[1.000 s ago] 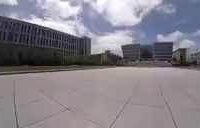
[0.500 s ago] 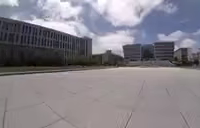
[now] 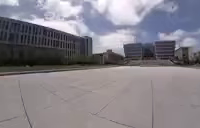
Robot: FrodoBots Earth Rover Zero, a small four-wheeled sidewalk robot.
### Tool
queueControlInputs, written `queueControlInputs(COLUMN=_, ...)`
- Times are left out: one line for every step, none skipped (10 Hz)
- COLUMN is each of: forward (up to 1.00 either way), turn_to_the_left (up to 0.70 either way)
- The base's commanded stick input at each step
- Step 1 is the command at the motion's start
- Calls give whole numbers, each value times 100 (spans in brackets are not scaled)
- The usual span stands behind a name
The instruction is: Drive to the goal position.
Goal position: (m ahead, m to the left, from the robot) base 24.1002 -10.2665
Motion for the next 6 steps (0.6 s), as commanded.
queueControlInputs(forward=100, turn_to_the_left=-36)
queueControlInputs(forward=100, turn_to_the_left=0)
queueControlInputs(forward=100, turn_to_the_left=0)
queueControlInputs(forward=100, turn_to_the_left=0)
queueControlInputs(forward=100, turn_to_the_left=0)
queueControlInputs(forward=100, turn_to_the_left=0)
